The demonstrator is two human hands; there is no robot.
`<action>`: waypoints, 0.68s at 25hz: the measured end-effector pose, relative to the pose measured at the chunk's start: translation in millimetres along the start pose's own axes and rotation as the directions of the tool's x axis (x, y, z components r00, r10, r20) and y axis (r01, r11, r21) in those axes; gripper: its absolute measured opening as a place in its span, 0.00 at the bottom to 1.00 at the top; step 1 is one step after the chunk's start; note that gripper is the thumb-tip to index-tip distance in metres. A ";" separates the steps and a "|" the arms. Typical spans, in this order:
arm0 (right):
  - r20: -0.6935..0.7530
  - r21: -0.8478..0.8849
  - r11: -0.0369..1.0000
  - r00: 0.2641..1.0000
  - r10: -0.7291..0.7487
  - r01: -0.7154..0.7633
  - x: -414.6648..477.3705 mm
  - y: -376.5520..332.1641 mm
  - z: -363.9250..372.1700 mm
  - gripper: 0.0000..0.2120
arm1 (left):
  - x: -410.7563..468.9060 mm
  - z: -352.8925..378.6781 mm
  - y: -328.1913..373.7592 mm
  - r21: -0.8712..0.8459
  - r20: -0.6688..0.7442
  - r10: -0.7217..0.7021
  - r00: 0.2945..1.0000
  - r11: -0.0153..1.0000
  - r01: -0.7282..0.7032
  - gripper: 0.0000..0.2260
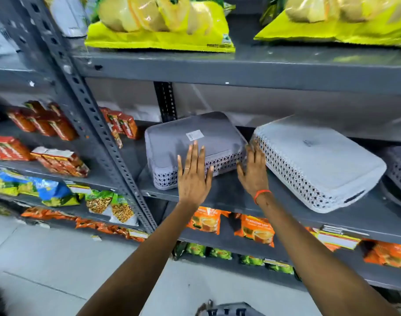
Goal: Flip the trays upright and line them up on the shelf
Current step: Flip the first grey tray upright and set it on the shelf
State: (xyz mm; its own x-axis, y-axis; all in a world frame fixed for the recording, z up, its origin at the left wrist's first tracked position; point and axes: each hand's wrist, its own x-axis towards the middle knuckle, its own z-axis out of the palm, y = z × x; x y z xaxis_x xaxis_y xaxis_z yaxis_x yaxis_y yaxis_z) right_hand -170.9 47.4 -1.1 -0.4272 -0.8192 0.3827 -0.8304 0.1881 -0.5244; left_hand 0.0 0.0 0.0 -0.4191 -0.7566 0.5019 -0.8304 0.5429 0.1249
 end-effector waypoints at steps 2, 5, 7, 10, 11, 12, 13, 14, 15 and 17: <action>0.059 0.151 0.975 0.986 0.156 -0.163 5.8 0.8 5.7 0.27 | -0.5 1.3 -13.3 0.031 0.022 -0.046 0.999 0.999 0.045 0.26; 0.164 0.280 0.875 0.918 0.361 -0.395 16.3 5.9 14.8 0.26 | -11.1 7.4 -38.3 0.078 0.015 -0.163 0.986 0.984 0.162 0.28; 0.188 0.321 0.823 0.883 0.429 -0.468 23.8 6.9 14.3 0.22 | -17.0 3.2 -51.4 0.057 0.045 -0.318 0.947 0.947 0.315 0.30; 0.247 0.434 0.694 0.817 0.521 -0.574 33.7 1.7 14.4 0.19 | -23.0 -2.3 -60.4 -0.075 0.136 -0.459 0.878 0.879 0.471 0.32; 0.268 0.495 0.628 0.794 0.546 -0.600 36.5 3.0 15.8 0.18 | -24.7 -4.0 -59.8 -0.132 0.156 -0.453 0.878 0.871 0.473 0.33; 0.286 0.558 0.547 0.763 0.579 -0.624 38.5 6.9 18.5 0.17 | -26.8 -4.8 -58.6 -0.169 0.156 -0.431 0.889 0.875 0.454 0.34; 0.280 0.629 0.480 0.754 0.595 -0.612 41.8 11.7 21.6 0.16 | -28.9 -5.8 -57.9 -0.185 0.149 -0.410 0.900 0.882 0.433 0.36; 0.277 0.686 0.419 0.746 0.605 -0.595 45.9 19.7 26.4 0.14 | -31.6 -6.9 -56.9 -0.181 0.138 -0.378 0.915 0.899 0.398 0.38; 0.255 0.741 0.373 0.748 0.613 -0.559 47.8 19.1 22.4 0.09 | -34.5 -6.6 -56.5 -0.160 0.110 -0.329 0.938 0.925 0.344 0.41; 0.180 0.836 0.313 0.764 0.619 -0.451 53.2 13.6 11.1 0.07 | -35.4 -8.3 -54.6 -0.108 0.025 -0.256 0.966 0.960 0.258 0.44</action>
State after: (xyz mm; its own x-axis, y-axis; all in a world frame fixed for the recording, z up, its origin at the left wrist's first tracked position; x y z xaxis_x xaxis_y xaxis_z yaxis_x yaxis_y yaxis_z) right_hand -201.0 0.3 3.7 -0.7761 -0.6075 -0.1694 0.2316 -0.0246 -0.9725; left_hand 63.2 0.2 -17.5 -0.2013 -0.8793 0.4316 -0.8659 0.3658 0.3413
